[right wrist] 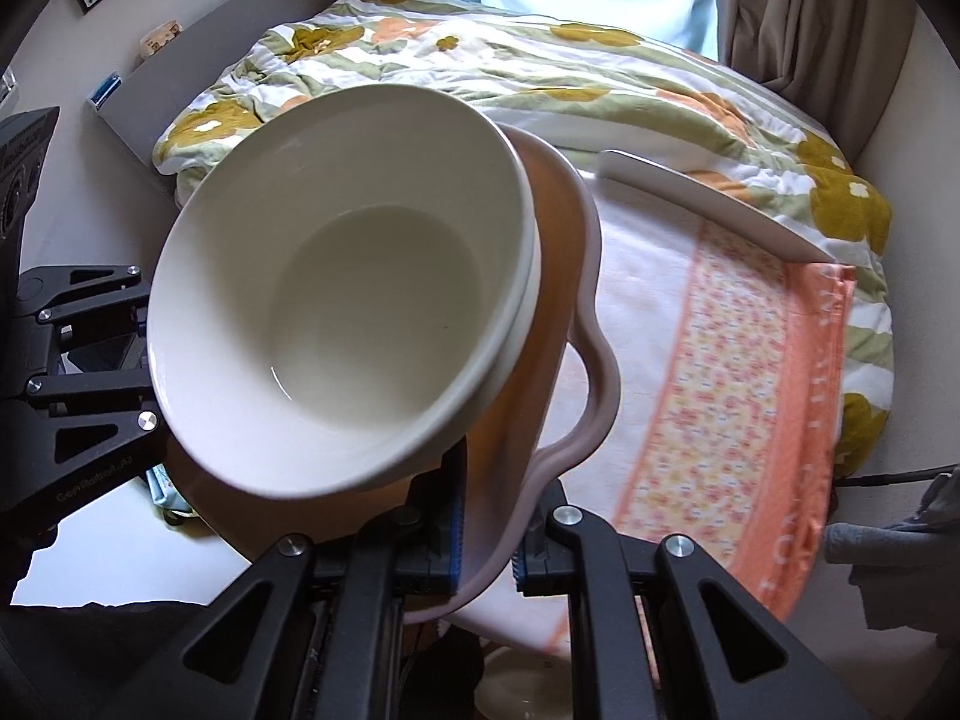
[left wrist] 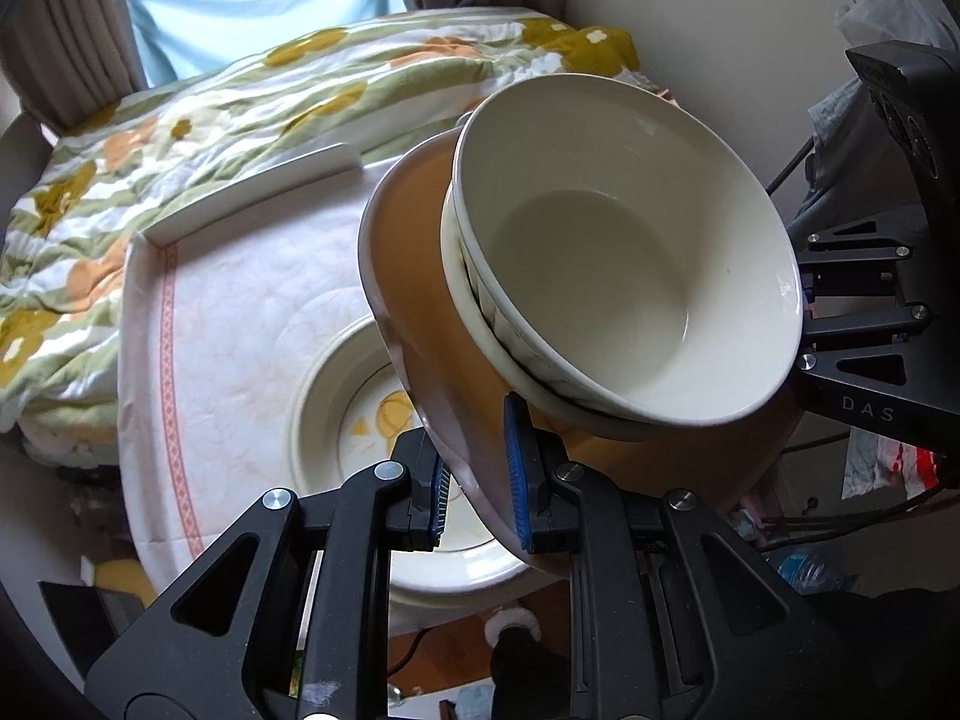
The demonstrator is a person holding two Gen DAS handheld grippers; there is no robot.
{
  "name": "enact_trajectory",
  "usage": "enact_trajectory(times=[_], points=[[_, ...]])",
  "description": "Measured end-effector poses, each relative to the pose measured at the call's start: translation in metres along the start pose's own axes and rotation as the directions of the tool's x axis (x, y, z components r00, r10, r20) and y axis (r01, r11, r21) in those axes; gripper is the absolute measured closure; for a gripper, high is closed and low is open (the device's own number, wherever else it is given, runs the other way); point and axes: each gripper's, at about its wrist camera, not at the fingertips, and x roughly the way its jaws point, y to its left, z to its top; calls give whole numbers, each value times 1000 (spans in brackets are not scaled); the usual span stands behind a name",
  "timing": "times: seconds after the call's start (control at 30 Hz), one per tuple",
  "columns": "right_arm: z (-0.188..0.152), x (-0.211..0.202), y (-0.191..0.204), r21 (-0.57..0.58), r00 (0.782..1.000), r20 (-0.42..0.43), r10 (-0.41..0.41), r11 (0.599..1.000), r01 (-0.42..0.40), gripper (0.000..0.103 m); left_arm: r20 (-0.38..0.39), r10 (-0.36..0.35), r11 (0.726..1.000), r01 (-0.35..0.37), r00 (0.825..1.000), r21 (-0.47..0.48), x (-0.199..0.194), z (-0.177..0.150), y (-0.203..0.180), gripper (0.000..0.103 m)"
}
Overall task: Organize plates and bowls
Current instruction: 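Lift the pink dish with bowls, lower it onto the duck plate, open both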
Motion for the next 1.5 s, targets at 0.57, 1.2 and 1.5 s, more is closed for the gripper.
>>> enact_trajectory(times=[0.57,1.2,1.5], points=[[5,77,67,102,998,-63,22,995,-15,92,-79,-43,999,43,996,-2,54,-46,79,90],[-5,88,62,198,998,-64,-2,980,15,92,-79,36,998,-31,996,63,65,-47,69,87],[-4,77,62,221,997,-71,-27,974,43,91,-62,67,995,-62,996,81,46,-43,71,79]])
